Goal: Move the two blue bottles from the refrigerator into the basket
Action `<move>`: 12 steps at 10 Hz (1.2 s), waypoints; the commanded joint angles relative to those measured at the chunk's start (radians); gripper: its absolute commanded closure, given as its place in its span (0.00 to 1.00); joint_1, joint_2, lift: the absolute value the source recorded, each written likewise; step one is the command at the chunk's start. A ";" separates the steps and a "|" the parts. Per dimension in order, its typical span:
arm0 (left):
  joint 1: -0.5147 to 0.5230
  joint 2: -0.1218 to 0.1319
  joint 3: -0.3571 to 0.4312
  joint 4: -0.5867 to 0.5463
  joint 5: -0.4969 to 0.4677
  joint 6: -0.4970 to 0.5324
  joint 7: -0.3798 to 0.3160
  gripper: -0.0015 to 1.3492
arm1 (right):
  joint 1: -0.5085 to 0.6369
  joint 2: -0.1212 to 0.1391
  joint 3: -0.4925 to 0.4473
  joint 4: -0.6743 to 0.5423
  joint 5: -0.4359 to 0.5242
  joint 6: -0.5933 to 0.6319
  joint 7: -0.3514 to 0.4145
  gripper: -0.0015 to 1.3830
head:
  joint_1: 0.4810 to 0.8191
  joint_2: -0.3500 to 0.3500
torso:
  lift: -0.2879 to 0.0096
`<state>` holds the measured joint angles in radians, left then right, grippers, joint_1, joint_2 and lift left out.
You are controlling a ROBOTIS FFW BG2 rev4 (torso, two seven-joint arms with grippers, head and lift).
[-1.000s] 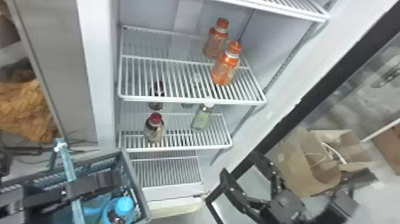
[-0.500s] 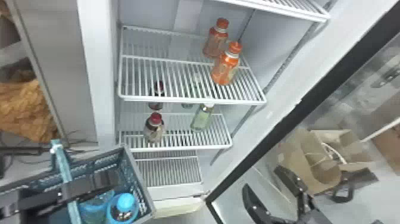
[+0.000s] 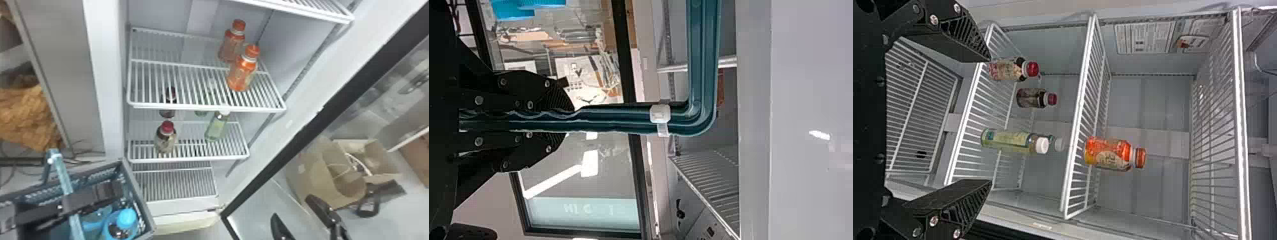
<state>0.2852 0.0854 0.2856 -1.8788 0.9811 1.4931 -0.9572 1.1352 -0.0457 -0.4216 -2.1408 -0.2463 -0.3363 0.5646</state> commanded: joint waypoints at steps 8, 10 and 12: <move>0.009 -0.006 0.006 0.000 0.002 -0.001 0.006 0.89 | -0.009 -0.003 0.007 0.019 -0.007 -0.002 0.000 0.15 | 0.63 0.00 | 0.93; 0.012 -0.006 0.006 0.000 0.006 -0.001 0.008 0.89 | -0.009 -0.003 0.007 0.019 -0.009 -0.002 0.001 0.15 | 0.63 0.00 | 0.93; 0.012 -0.006 0.004 0.000 0.006 -0.001 0.009 0.89 | -0.009 -0.005 0.009 0.021 -0.011 -0.002 0.001 0.15 | 0.63 0.00 | 0.93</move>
<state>0.2969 0.0797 0.2900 -1.8788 0.9871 1.4922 -0.9479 1.1265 -0.0502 -0.4132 -2.1199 -0.2567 -0.3388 0.5664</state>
